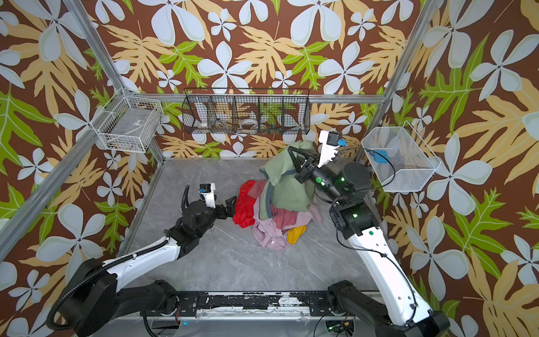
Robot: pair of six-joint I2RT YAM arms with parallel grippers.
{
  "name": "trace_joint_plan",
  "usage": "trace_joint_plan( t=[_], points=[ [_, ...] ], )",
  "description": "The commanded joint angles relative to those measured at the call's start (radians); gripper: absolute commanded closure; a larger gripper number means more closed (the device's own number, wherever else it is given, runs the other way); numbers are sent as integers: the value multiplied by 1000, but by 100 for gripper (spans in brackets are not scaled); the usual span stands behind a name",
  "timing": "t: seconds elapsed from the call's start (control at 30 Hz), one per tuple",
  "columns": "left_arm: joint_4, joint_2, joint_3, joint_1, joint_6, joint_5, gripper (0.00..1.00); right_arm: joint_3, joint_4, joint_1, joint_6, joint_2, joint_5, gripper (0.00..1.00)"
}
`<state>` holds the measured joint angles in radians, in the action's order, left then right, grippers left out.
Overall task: Pick out a specific cloth from the pile
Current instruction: 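Lift the green cloth high above the pile with the right gripper, then grasp the hanging green cloth with the left gripper below the right gripper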
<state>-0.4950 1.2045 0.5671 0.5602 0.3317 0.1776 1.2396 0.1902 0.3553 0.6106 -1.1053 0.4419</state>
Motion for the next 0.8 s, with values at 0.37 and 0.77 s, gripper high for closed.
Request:
trace_joint_plan(
  t=[0.37,0.77],
  points=[
    [37,-149,-4,2,-74,-161,0,81,258,169,68,-218,-16,100],
    [23,-165,69,1,-175,-165,0,249,259,280,77,-383,41,100]
  ],
)
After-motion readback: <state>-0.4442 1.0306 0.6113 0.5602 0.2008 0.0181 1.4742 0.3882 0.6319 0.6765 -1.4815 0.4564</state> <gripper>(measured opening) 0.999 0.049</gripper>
